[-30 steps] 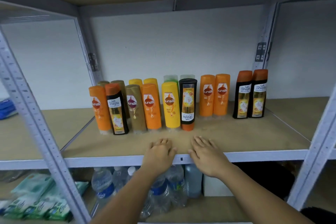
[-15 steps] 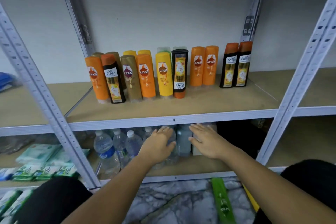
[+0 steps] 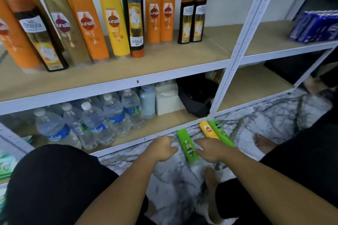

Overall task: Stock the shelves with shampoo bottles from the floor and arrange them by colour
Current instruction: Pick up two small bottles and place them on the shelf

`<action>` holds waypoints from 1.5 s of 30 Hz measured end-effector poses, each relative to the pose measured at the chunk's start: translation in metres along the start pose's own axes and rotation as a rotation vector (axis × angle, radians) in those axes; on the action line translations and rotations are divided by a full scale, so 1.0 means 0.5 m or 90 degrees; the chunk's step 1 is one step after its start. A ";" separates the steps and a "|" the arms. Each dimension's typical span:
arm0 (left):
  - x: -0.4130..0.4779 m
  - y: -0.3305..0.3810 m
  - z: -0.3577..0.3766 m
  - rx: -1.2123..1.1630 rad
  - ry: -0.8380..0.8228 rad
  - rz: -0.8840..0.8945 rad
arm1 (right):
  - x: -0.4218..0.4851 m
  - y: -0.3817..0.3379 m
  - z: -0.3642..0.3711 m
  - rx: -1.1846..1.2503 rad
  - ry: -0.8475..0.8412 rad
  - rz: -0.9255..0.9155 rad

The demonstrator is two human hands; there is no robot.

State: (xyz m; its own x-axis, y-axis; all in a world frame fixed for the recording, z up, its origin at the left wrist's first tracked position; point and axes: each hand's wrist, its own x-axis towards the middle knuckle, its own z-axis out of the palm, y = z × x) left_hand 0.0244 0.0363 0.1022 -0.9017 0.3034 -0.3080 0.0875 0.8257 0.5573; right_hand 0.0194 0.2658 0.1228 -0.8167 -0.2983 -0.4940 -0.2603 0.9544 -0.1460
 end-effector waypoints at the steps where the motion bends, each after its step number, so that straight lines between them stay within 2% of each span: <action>1: 0.011 0.003 0.010 -0.012 -0.005 0.003 | 0.002 0.015 0.007 0.001 -0.009 0.010; 8: 0.106 0.029 0.049 -0.025 -0.048 0.006 | 0.083 0.110 0.038 0.087 -0.049 0.069; 14: 0.211 -0.001 0.125 -0.036 -0.089 -0.011 | 0.190 0.205 0.083 0.177 -0.027 0.129; 19: 0.312 -0.030 0.187 -0.041 -0.099 -0.036 | 0.277 0.278 0.134 0.194 -0.022 0.193; 24: 0.398 -0.059 0.263 -0.004 -0.019 -0.059 | 0.353 0.341 0.167 0.212 0.031 0.264; 28: 0.435 -0.077 0.317 0.027 -0.056 -0.118 | 0.401 0.363 0.200 0.249 0.026 0.303; 32: 0.450 -0.086 0.355 0.021 -0.095 -0.152 | 0.413 0.353 0.227 0.201 0.044 0.339; 39: 0.452 -0.074 0.359 -0.034 -0.072 -0.178 | 0.418 0.317 0.235 0.346 0.106 0.290; 45: 0.416 -0.069 0.362 -0.078 -0.059 -0.192 | 0.406 0.252 0.238 0.381 0.039 0.226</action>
State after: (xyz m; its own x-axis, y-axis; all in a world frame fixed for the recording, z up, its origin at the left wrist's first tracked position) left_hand -0.0898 0.1572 -0.1205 -0.8362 0.1003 -0.5392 -0.2345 0.8234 0.5168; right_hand -0.1179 0.3265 -0.0980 -0.8322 0.0493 -0.5523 0.3415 0.8303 -0.4404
